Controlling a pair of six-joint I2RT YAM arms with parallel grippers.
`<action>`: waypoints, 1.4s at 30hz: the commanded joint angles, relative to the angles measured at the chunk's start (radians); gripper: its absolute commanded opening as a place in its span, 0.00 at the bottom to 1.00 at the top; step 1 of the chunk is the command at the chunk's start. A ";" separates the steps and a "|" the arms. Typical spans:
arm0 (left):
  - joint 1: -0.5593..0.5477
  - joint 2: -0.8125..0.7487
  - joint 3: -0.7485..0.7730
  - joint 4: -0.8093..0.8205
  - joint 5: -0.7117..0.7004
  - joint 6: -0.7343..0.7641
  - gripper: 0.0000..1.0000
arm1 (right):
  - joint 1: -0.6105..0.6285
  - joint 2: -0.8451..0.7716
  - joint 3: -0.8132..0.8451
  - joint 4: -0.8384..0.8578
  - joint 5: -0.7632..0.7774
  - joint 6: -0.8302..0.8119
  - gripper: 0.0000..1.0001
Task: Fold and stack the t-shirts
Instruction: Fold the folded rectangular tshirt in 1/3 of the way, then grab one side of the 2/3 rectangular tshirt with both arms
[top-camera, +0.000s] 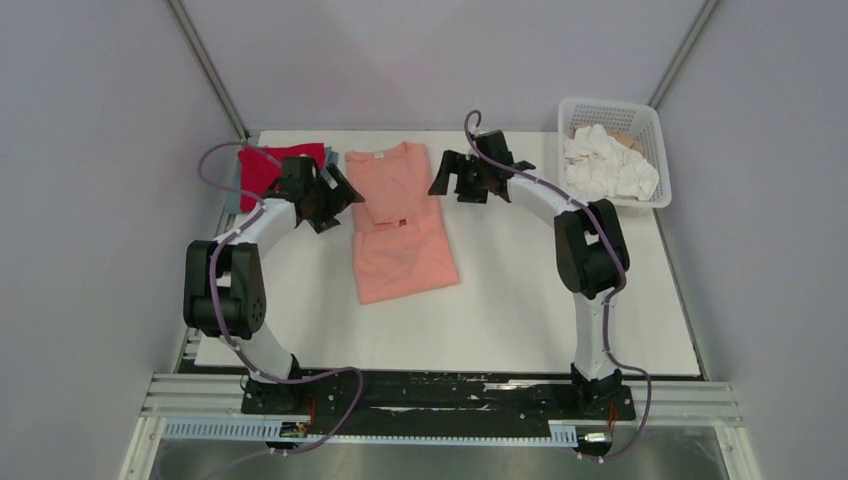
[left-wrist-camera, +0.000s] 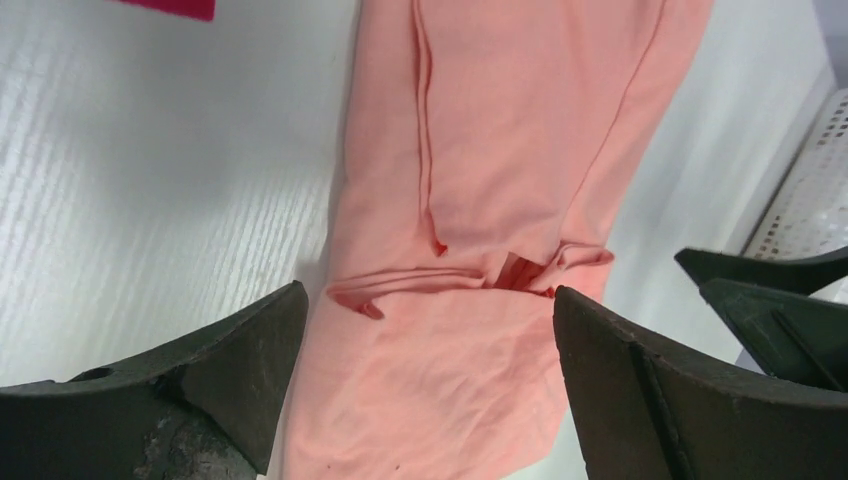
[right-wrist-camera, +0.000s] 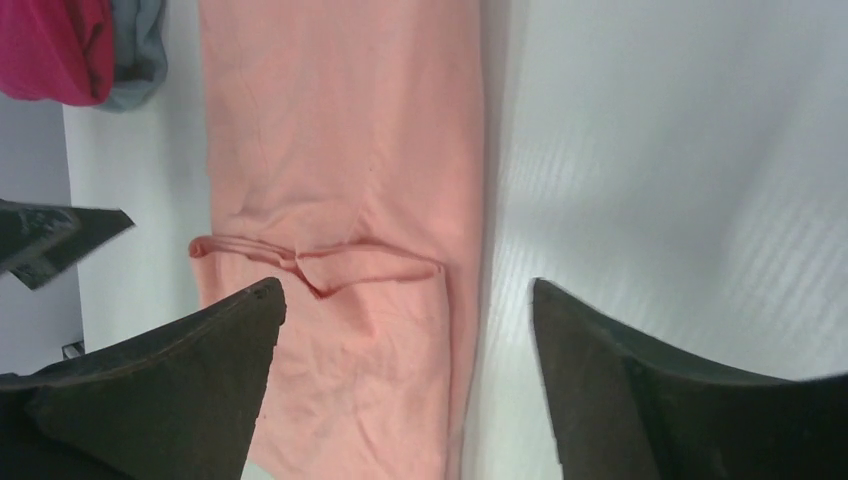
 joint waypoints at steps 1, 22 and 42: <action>0.012 -0.111 0.023 -0.073 -0.033 0.038 1.00 | 0.006 -0.188 -0.126 -0.023 0.031 -0.023 0.99; -0.143 -0.600 -0.688 0.044 -0.046 -0.117 0.97 | 0.060 -0.470 -0.774 0.183 -0.147 0.063 0.91; -0.143 -0.449 -0.733 0.117 0.008 -0.112 0.32 | 0.087 -0.405 -0.810 0.214 -0.124 0.112 0.52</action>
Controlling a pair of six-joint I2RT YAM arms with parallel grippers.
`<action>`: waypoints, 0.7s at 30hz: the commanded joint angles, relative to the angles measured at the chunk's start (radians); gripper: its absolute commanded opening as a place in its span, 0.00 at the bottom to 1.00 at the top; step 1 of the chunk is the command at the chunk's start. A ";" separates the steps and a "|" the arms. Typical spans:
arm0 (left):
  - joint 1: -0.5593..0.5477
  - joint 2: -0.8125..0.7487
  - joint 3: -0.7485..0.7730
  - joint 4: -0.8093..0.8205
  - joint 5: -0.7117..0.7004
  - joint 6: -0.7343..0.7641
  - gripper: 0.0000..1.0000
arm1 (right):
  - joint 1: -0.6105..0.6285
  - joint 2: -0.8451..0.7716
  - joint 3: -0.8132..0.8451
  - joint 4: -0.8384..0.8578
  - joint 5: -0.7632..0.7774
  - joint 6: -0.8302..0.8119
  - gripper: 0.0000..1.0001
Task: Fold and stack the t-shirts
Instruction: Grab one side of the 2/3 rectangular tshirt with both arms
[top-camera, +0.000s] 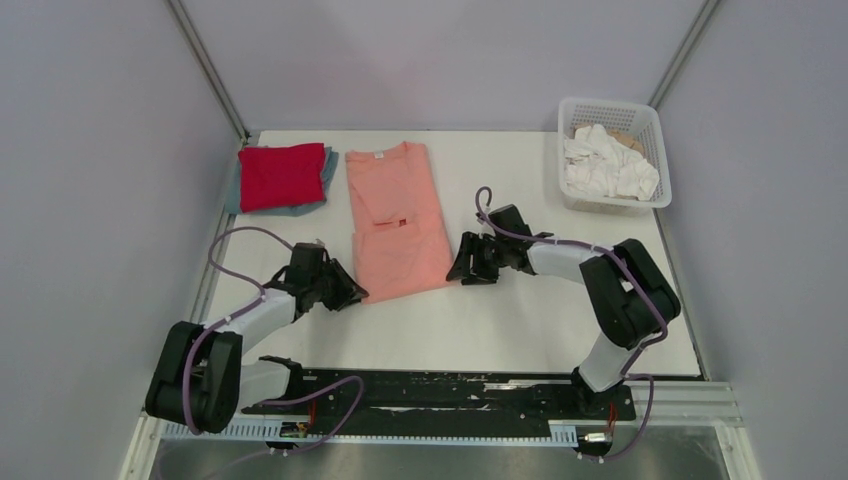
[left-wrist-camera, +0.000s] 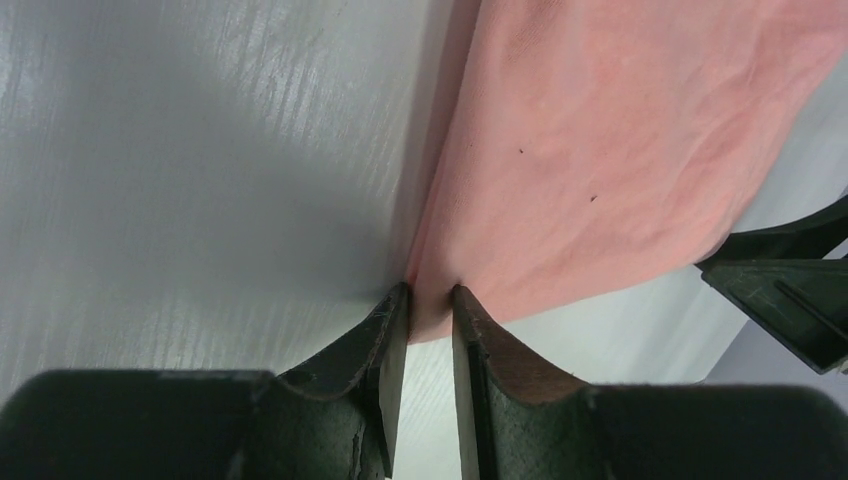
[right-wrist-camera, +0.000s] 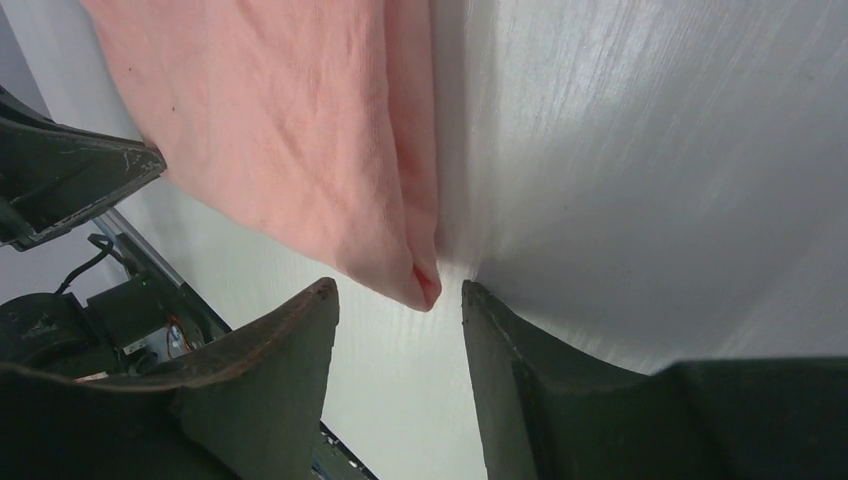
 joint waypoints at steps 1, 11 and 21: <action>-0.001 0.046 -0.028 -0.016 -0.013 0.012 0.31 | 0.007 0.033 -0.003 0.040 0.007 0.020 0.51; -0.011 0.068 -0.041 -0.049 -0.030 0.019 0.01 | 0.022 0.071 0.002 0.049 0.016 0.022 0.40; -0.081 -0.081 -0.047 -0.099 0.037 0.053 0.00 | 0.038 -0.064 -0.056 0.014 -0.037 0.012 0.00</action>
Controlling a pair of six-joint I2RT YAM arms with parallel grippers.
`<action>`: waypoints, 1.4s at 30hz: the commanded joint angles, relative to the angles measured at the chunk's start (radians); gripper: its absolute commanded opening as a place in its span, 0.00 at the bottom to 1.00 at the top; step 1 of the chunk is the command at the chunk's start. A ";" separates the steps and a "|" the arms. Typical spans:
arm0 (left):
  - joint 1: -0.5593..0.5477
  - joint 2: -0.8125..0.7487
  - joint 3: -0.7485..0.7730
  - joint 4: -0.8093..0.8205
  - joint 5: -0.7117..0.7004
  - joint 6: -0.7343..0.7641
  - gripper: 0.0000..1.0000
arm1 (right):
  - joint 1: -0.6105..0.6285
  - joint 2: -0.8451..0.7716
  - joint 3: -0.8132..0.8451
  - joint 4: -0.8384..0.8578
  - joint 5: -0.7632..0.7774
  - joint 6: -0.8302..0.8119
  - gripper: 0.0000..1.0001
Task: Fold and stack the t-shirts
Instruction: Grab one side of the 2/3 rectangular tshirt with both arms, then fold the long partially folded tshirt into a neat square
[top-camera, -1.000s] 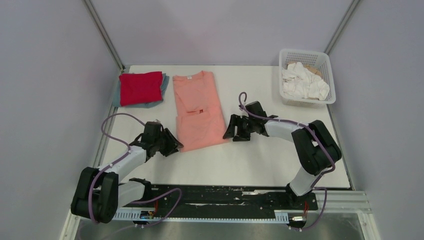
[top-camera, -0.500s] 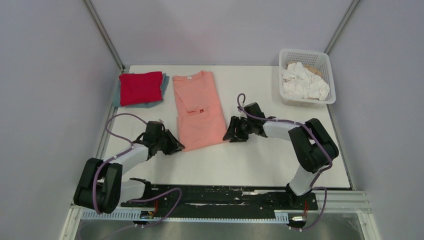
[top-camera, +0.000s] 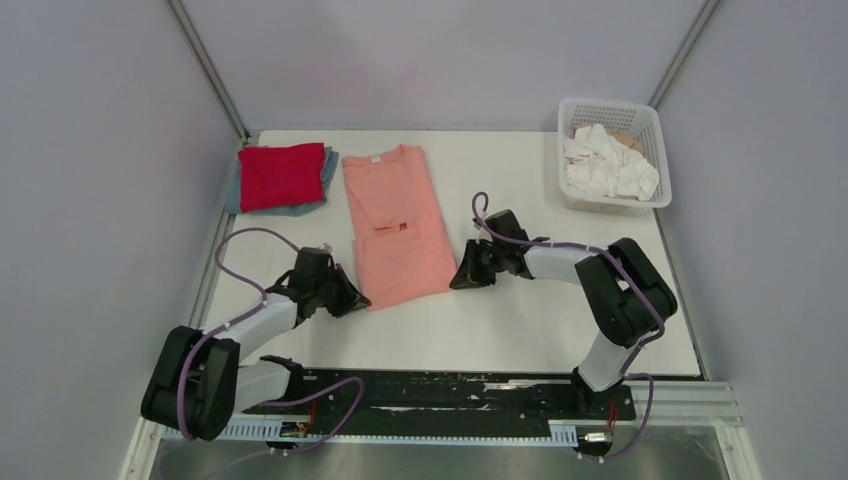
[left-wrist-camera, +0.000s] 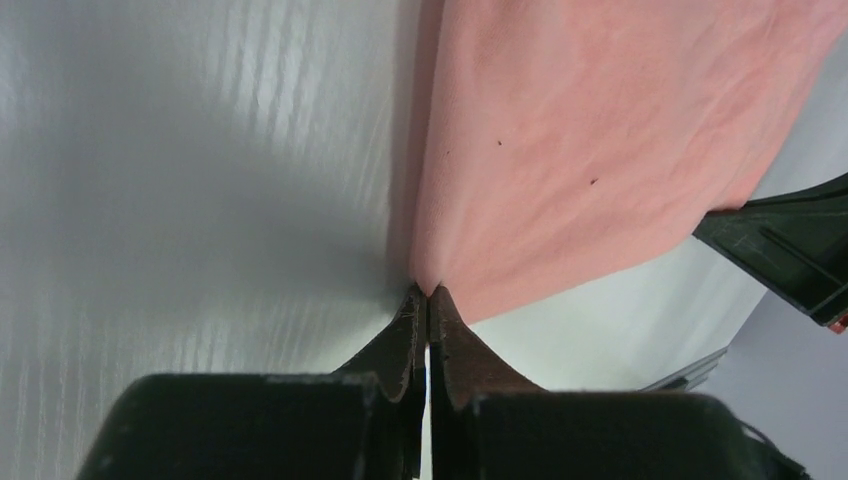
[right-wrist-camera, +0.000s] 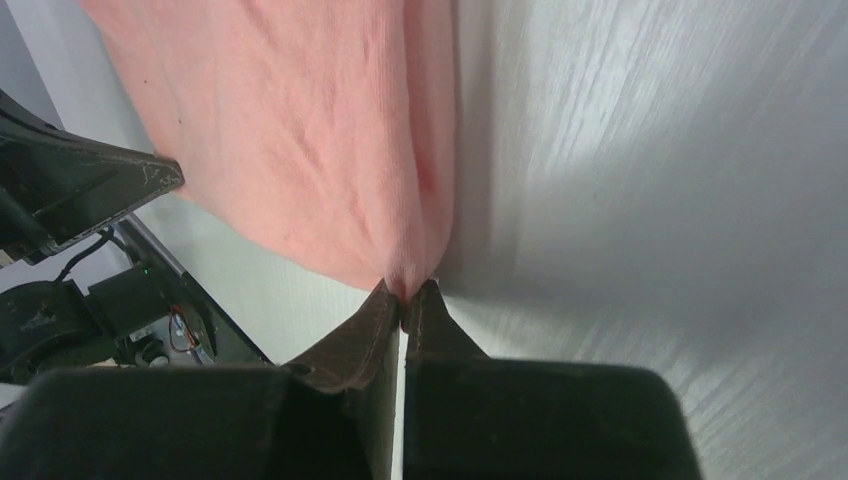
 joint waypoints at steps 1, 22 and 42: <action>-0.049 -0.111 -0.034 -0.143 0.031 0.047 0.00 | 0.020 -0.147 -0.072 -0.059 -0.029 -0.020 0.00; -0.181 -0.959 0.045 -0.550 0.334 -0.101 0.00 | 0.188 -0.896 -0.166 -0.448 -0.196 0.036 0.02; -0.037 -0.323 0.298 -0.072 0.197 -0.008 0.00 | -0.018 -0.642 0.179 -0.448 0.227 -0.050 0.01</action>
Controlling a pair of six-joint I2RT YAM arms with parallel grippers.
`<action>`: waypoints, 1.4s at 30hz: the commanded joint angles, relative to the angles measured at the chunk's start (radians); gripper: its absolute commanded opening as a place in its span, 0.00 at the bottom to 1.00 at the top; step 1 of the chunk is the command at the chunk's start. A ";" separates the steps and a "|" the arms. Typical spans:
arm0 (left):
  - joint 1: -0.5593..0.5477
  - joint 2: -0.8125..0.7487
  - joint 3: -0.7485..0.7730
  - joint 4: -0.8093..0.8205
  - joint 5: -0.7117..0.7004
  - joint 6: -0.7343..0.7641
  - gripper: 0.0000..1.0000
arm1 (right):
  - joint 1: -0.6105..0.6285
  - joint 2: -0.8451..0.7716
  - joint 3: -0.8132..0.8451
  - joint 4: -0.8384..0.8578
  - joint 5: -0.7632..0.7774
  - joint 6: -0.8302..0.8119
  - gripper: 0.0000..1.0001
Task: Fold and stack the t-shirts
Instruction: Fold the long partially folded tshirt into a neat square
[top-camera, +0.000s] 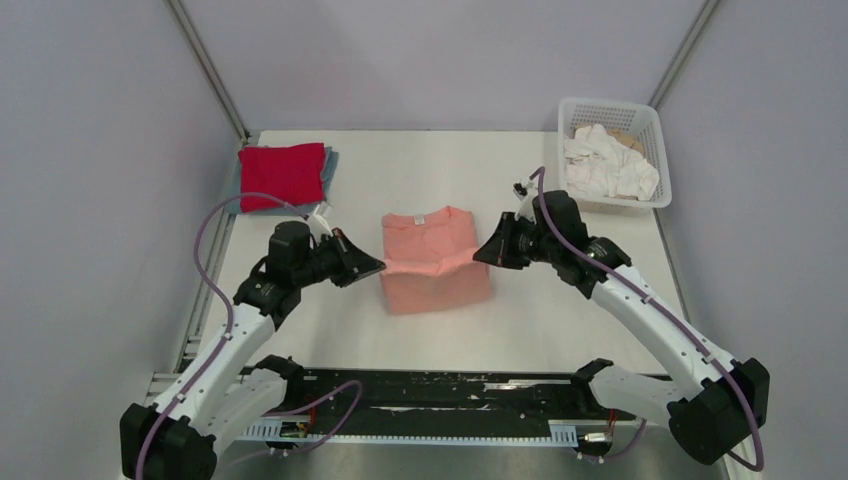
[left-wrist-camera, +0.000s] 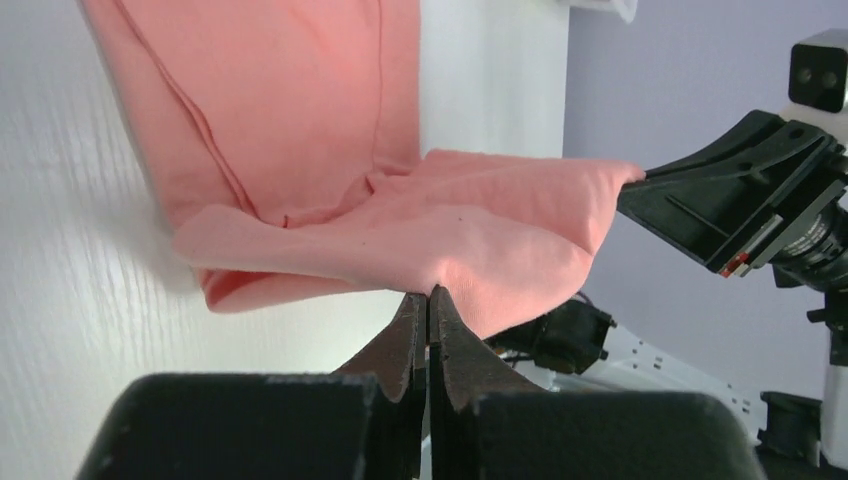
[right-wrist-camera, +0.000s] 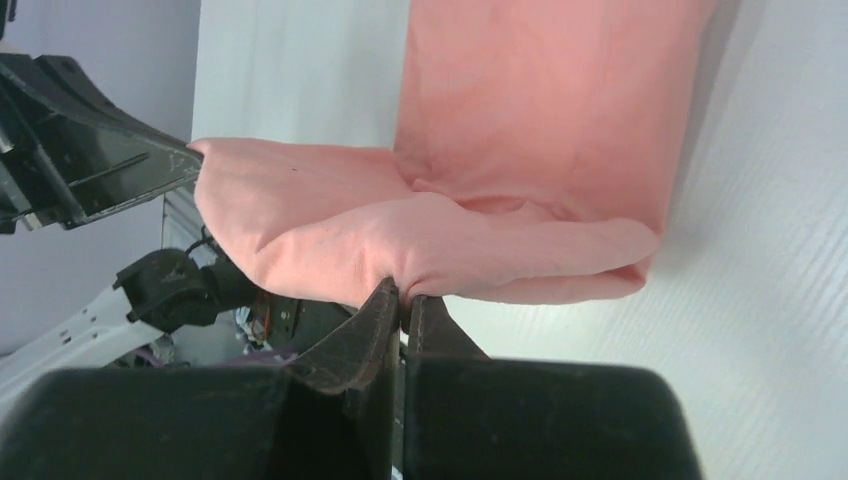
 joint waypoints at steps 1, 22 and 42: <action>0.061 0.066 0.074 0.121 -0.002 0.046 0.00 | -0.053 0.049 0.096 0.028 0.064 -0.040 0.00; 0.198 0.635 0.326 0.300 0.189 0.088 0.00 | -0.191 0.364 0.195 0.225 -0.035 -0.051 0.00; 0.260 1.115 0.649 0.236 0.162 0.108 0.29 | -0.264 0.825 0.393 0.397 -0.095 -0.018 0.32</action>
